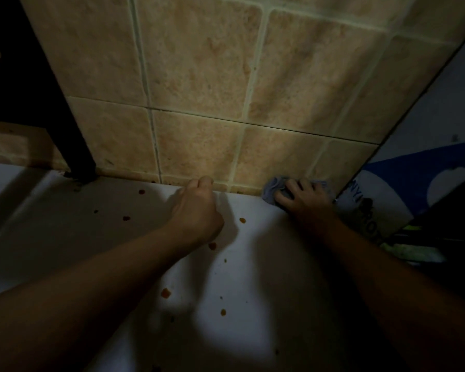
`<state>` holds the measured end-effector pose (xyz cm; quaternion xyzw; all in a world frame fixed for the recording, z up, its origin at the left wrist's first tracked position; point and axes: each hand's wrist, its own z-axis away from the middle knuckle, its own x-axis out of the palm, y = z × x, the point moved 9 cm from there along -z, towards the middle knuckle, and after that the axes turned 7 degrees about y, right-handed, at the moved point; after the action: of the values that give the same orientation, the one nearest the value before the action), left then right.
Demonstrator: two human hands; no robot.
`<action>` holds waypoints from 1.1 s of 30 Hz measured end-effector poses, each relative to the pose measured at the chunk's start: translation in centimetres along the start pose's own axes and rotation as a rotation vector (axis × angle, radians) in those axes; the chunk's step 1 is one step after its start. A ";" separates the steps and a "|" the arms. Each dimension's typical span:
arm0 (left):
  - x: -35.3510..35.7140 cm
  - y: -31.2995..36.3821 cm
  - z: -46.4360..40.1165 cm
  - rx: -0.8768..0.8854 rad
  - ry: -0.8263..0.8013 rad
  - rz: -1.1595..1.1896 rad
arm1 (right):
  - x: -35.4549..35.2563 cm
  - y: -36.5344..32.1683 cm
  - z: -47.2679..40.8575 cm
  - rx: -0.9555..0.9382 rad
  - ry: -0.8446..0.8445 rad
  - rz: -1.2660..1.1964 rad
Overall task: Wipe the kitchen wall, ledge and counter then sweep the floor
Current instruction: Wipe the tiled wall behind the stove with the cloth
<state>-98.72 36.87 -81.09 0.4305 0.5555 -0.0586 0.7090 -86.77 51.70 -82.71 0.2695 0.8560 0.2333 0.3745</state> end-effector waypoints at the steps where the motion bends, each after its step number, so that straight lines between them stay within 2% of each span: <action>1: 0.2 0.4 0.1 0.007 0.001 0.003 | 0.0 0.2 0.2 0.003 -0.004 0.006; 8: 0.2 0.0 0.0 0.029 0.000 0.019 | -0.5 2.1 0.2 0.032 0.051 0.195; 12: 0.4 -0.4 -0.5 0.008 0.003 -0.003 | -0.6 2.0 -0.7 0.168 0.062 0.268; 19: 0.0 -0.5 -0.5 0.002 0.008 0.010 | -0.6 -1.6 -2.8 0.057 0.037 0.102; 22: -0.7 -1.6 -0.1 -0.022 0.009 0.000 | 0.9 -5.2 -6.3 0.019 -0.101 -0.074; 25: -2.2 -3.8 0.2 -0.080 0.041 -0.009 | 1.7 -8.0 -9.0 0.033 -0.237 -0.071; 27: -3.2 -5.5 0.3 -0.124 0.050 -0.012 | 1.4 -9.1 -10.2 0.021 -0.220 -0.088; 29: -4.0 -6.9 0.3 -0.156 0.053 -0.027 | 1.4 -10.2 -10.9 -0.069 -0.198 -0.125; 33: -4.3 -8.6 0.8 -0.226 0.037 -0.027 | 2.2 -9.3 -9.6 -0.156 -0.314 -0.163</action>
<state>-104.61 29.22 -82.15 0.3415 0.5774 0.0028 0.7416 -98.06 44.29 -83.61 0.2025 0.7853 0.2230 0.5409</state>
